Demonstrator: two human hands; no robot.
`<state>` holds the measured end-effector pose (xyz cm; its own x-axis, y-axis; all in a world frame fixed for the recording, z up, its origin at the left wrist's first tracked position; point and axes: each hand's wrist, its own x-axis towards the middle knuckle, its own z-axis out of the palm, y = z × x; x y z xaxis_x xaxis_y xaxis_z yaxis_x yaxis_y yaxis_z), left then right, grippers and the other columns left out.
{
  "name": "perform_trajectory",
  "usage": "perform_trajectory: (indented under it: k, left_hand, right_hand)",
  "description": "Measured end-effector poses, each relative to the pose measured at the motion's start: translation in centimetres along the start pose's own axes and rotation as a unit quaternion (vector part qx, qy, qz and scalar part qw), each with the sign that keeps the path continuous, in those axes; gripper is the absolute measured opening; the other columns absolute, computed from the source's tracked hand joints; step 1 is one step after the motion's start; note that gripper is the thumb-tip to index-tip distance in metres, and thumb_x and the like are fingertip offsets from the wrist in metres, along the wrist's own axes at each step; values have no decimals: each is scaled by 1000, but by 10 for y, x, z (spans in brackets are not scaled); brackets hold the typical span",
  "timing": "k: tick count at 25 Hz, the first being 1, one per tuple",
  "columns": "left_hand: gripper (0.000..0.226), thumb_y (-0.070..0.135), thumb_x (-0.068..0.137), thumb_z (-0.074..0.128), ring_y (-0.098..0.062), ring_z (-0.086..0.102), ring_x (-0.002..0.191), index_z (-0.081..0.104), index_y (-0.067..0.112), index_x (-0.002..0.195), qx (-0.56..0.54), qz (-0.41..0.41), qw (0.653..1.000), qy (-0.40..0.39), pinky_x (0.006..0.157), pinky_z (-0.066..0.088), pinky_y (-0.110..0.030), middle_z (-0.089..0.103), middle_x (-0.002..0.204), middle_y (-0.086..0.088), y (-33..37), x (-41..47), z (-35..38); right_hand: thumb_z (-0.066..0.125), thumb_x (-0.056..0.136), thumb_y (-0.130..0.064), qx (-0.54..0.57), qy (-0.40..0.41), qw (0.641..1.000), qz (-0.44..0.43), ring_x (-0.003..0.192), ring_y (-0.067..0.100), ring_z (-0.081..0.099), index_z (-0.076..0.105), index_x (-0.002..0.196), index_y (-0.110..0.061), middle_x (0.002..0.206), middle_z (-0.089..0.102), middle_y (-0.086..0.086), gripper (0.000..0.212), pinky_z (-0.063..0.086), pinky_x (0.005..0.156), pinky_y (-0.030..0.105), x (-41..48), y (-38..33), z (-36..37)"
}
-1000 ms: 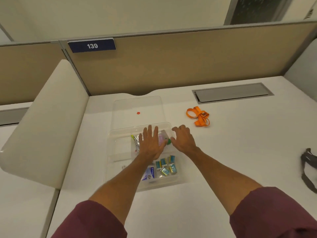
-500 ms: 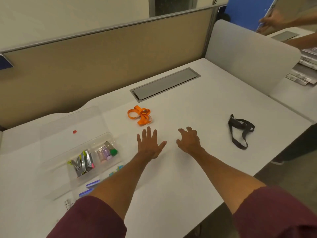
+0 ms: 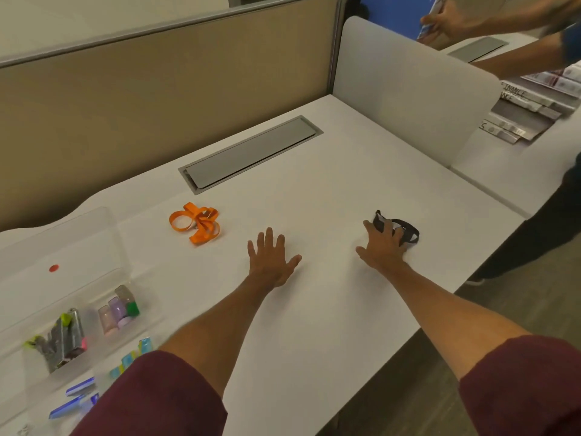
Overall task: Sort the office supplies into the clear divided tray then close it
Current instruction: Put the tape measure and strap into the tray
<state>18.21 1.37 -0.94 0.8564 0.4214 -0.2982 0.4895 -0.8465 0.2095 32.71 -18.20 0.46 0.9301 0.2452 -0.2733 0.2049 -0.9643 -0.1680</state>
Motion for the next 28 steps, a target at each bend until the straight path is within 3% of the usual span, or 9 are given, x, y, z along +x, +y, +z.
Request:
perform_trajectory:
  k: [4, 7, 13, 15, 17, 20, 26, 28]
  left_hand:
    - [72, 59, 96, 31, -31, -2, 150, 15, 16, 152, -8, -7, 1000, -14, 121, -1, -52, -2, 162, -12, 26, 21, 8]
    - [72, 58, 96, 32, -31, -1, 150, 16, 16, 151, -11, -11, 1000, -9, 121, 0, -52, -1, 162, -12, 38, 31, 11]
    - [71, 58, 96, 32, -32, 0, 150, 18, 15, 151, -16, -43, 999, 3, 122, 1, -52, 0, 162, -12, 35, 39, 3]
    - [71, 58, 96, 33, -32, 0, 150, 19, 15, 150, -16, -54, 998, 11, 122, 2, -52, 1, 162, -12, 26, 39, -1]
    - [71, 58, 96, 32, -32, -1, 150, 18, 16, 151, -16, -69, 997, 13, 121, 1, -51, -1, 162, -12, 11, 38, -6]
    - [72, 59, 95, 33, -32, -3, 150, 17, 17, 151, -14, -100, 995, 18, 121, 0, -53, -2, 163, -11, -17, 38, -15]
    - [79, 63, 90, 42, -35, -1, 150, 18, 19, 151, -4, -158, 986, 53, 119, 5, -57, -1, 162, -11, -84, 51, -35]
    - [84, 62, 85, 52, -37, 0, 149, 18, 22, 150, -10, -170, 984, 57, 117, 8, -60, -1, 162, -11, -106, 57, -41]
  right_hand:
    - [69, 80, -42, 11, -46, 998, 33, 143, 46, -1, 19, 143, -42, 157, -1, 13, 81, 19, 107, 69, 30, 29, -7]
    - [75, 76, -34, 37, -104, 994, 23, 138, 48, 8, 16, 145, -42, 153, 5, 15, 91, 32, 105, 61, 50, 40, -15]
    - [61, 84, -6, -1, -115, 992, -47, 119, 41, 43, 43, 134, -18, 131, 44, 17, 54, 43, 94, 41, 76, 33, -14]
    - [55, 84, 0, 0, -95, 991, -92, 107, 36, 57, 56, 117, -10, 116, 58, 16, 35, 47, 81, 36, 81, 22, -13]
    - [47, 82, 8, 6, -80, 990, -114, 88, 31, 61, 59, 94, -8, 99, 59, 13, 23, 44, 69, 30, 82, 4, -14]
    - [42, 81, 11, 42, -57, 989, -130, 73, 26, 55, 63, 92, -5, 97, 61, 16, 29, 43, 64, 30, 83, -36, -16]
    - [44, 81, 13, 94, -56, 974, -200, 73, 25, 53, 66, 104, -5, 95, 62, 16, 37, 38, 54, 24, 82, -125, -15]
    - [46, 82, 14, 96, -57, 971, -213, 74, 25, 53, 66, 106, -5, 100, 64, 17, 37, 40, 58, 26, 82, -152, -14]
